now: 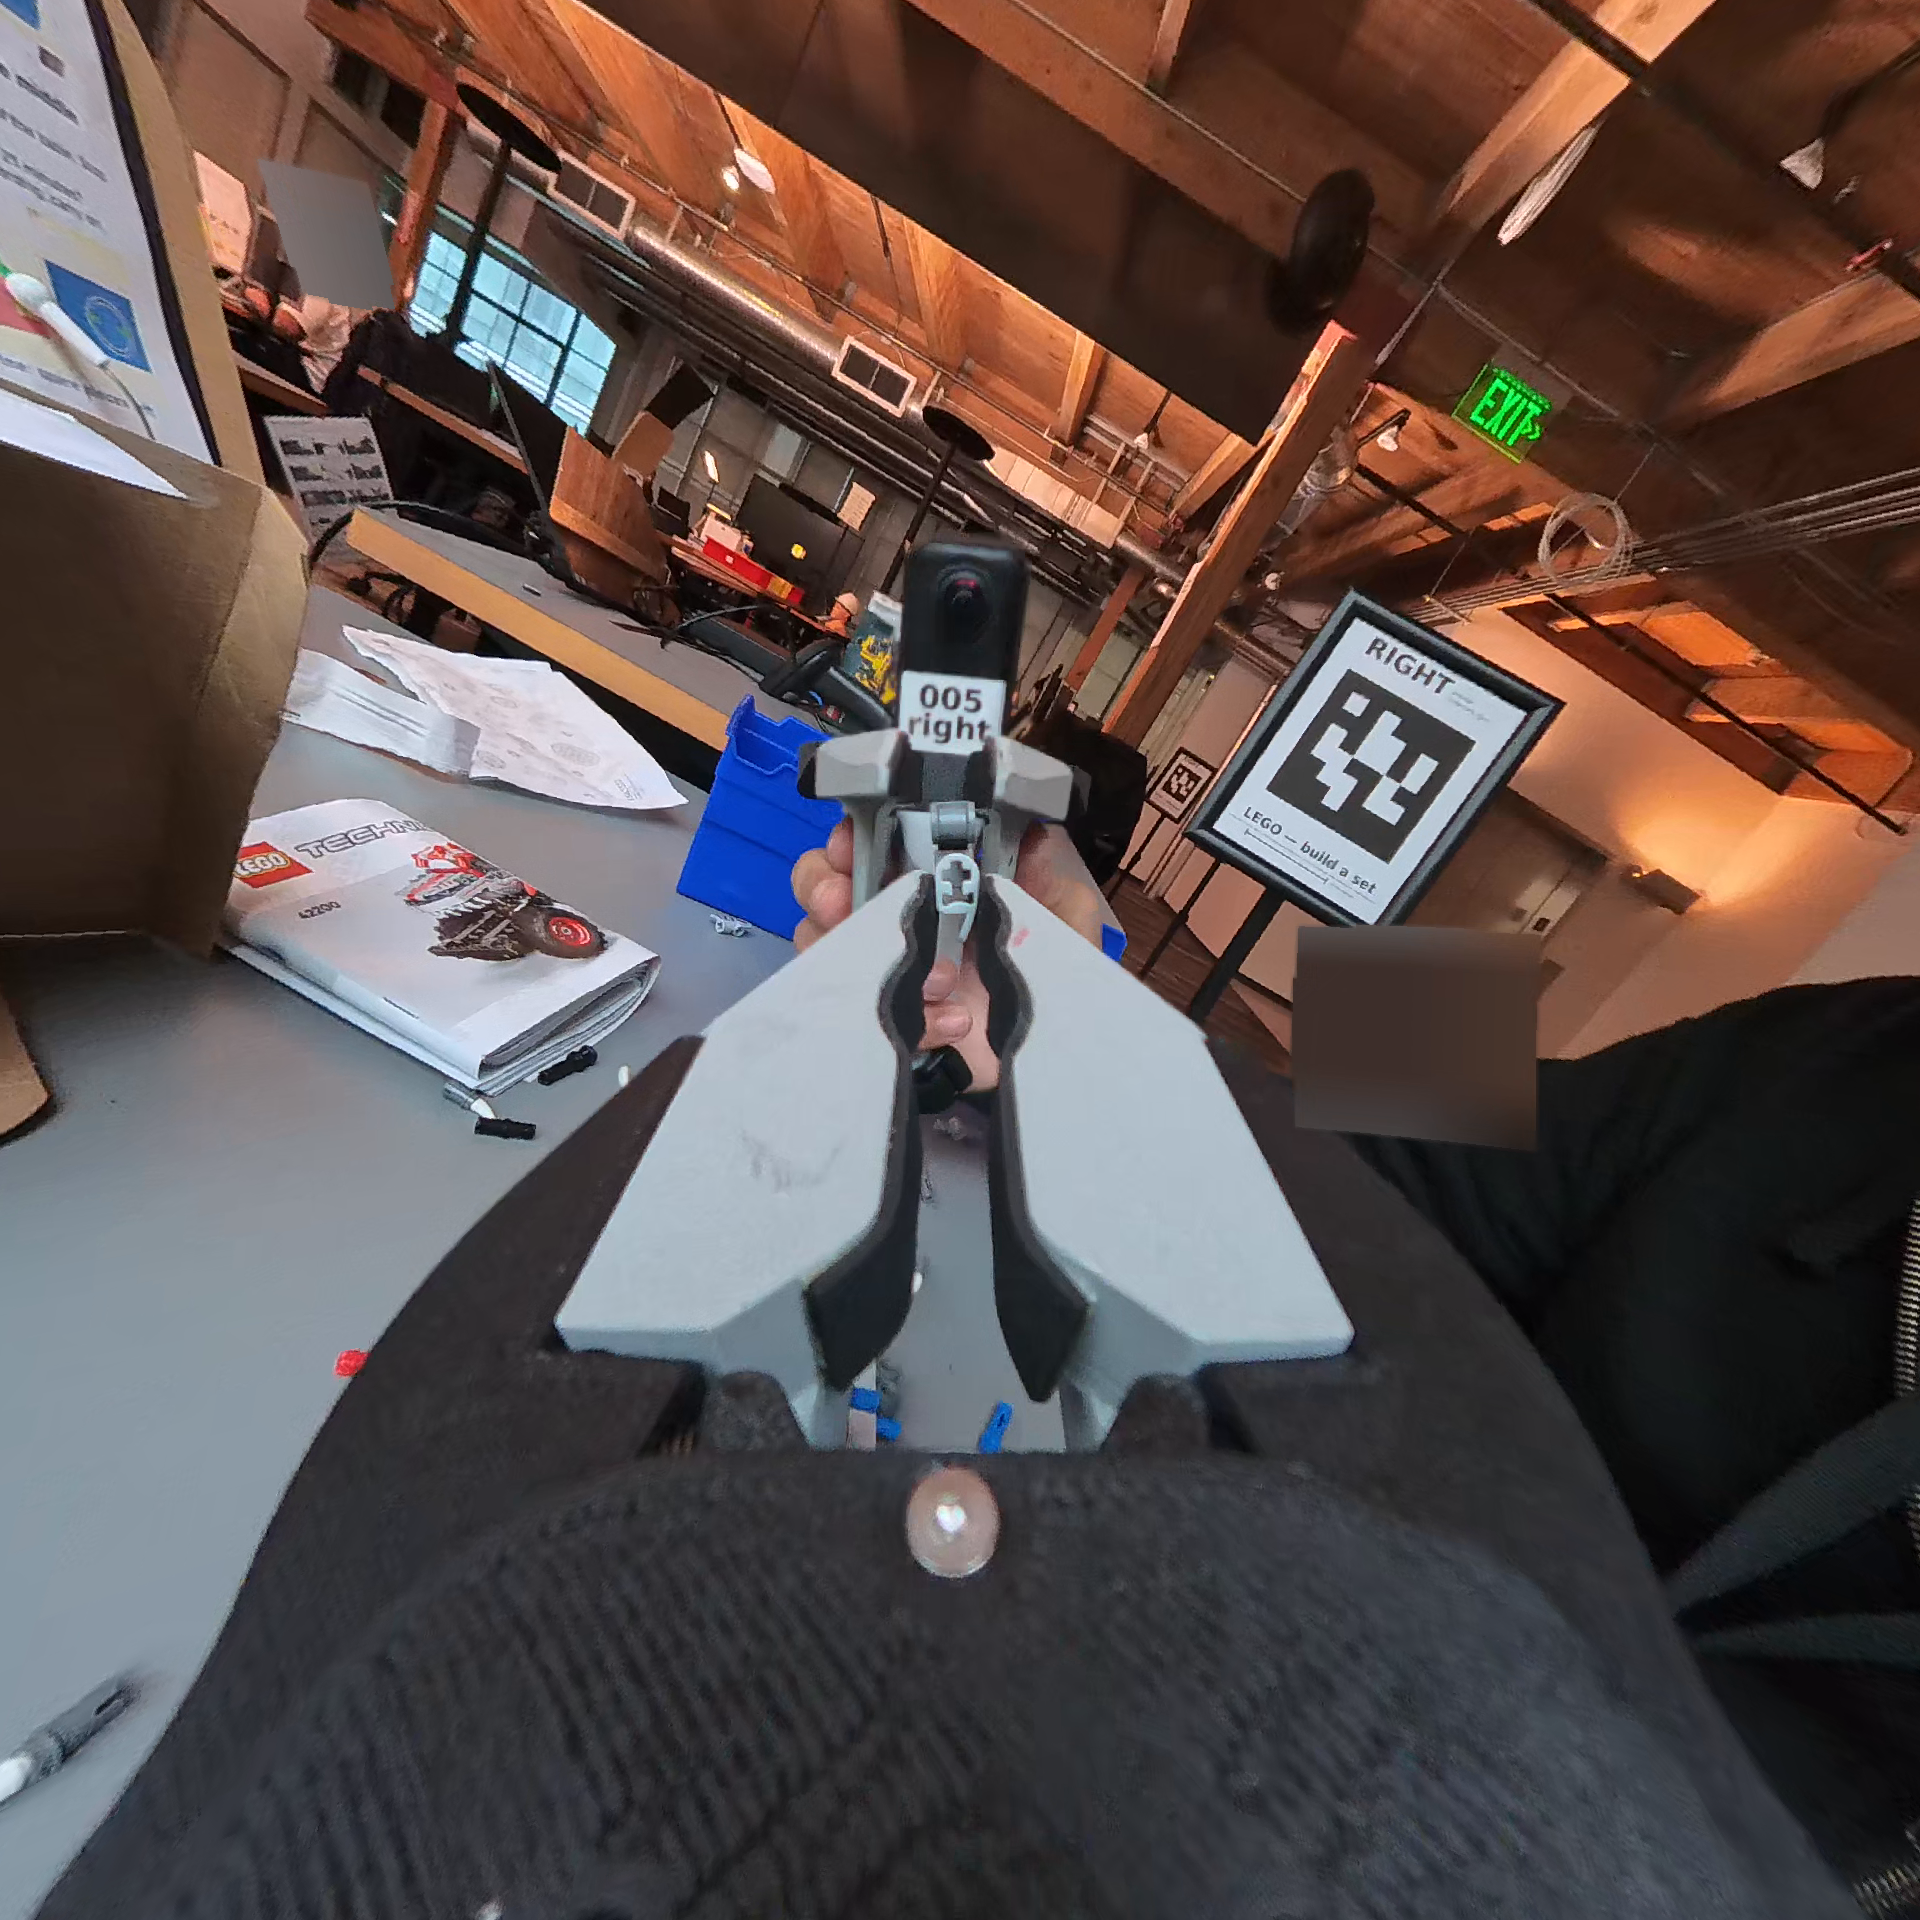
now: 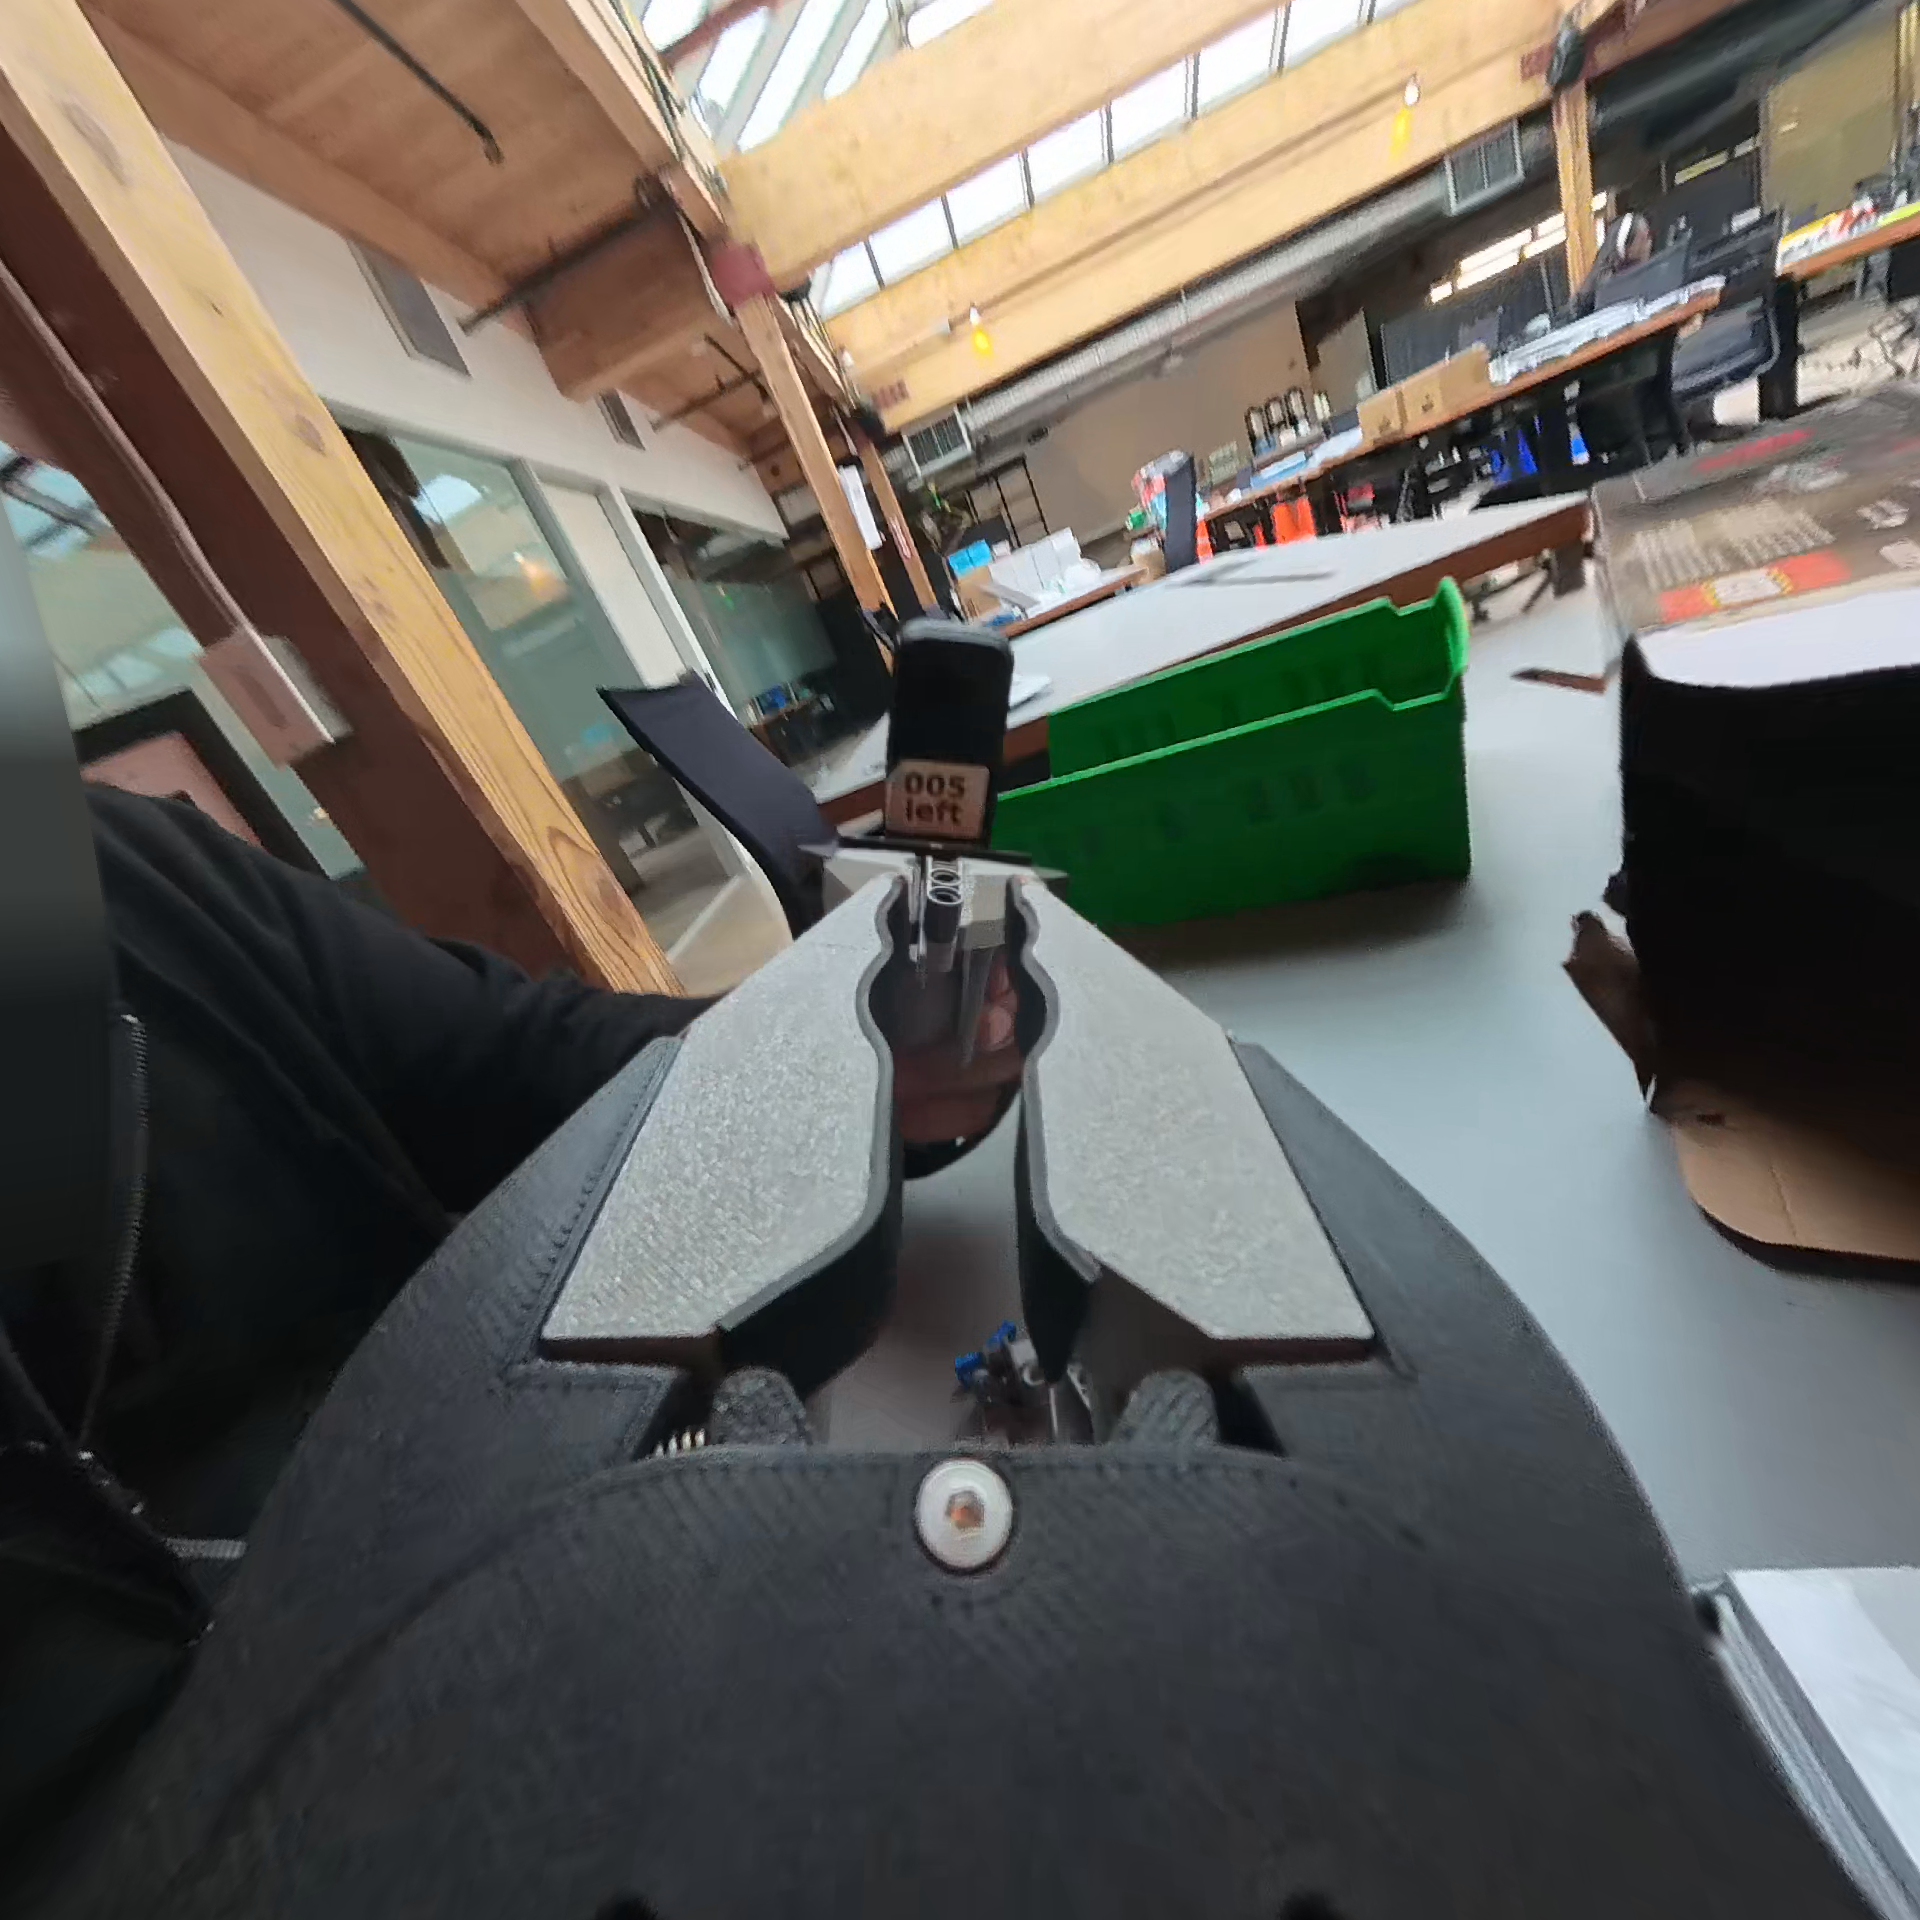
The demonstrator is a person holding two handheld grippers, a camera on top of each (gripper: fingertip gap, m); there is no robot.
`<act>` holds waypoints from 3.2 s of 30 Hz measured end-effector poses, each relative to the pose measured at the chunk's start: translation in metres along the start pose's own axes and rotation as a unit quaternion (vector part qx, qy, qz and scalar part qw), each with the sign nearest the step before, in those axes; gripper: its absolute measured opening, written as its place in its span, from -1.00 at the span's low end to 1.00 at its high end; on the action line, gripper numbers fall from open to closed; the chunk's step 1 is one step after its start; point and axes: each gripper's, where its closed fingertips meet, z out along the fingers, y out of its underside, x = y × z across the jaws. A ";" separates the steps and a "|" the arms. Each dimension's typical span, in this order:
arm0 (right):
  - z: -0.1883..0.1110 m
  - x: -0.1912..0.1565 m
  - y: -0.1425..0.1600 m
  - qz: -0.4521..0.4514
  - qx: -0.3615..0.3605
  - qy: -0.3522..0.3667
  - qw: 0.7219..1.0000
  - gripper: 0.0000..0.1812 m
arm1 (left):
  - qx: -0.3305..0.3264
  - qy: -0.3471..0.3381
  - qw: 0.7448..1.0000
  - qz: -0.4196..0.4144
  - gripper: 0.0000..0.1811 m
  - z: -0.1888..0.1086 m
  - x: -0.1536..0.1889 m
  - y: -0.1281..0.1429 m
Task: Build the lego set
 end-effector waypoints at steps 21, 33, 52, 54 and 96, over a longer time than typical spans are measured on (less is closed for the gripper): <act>0.012 -0.001 0.014 0.040 0.000 -0.009 0.999 -0.96 | -0.015 -0.033 0.999 0.037 -0.94 0.002 -0.004 0.005; 0.013 0.015 0.003 0.137 0.138 0.002 0.981 -0.96 | 0.025 -0.055 0.998 0.010 -0.94 0.002 -0.016 -0.002; 0.003 -0.018 0.041 -0.149 -0.168 -0.038 0.974 -1.00 | -0.178 -0.066 0.963 0.191 -0.94 0.012 -0.002 0.046; -0.002 -0.018 0.039 -0.147 -0.174 -0.037 0.973 -0.93 | -0.176 -0.067 0.964 0.188 -0.94 0.012 -0.003 0.045; -0.025 0.009 0.035 -0.215 -0.228 0.097 0.945 -0.81 | -0.142 -0.073 0.985 0.064 -0.95 0.001 -0.017 0.036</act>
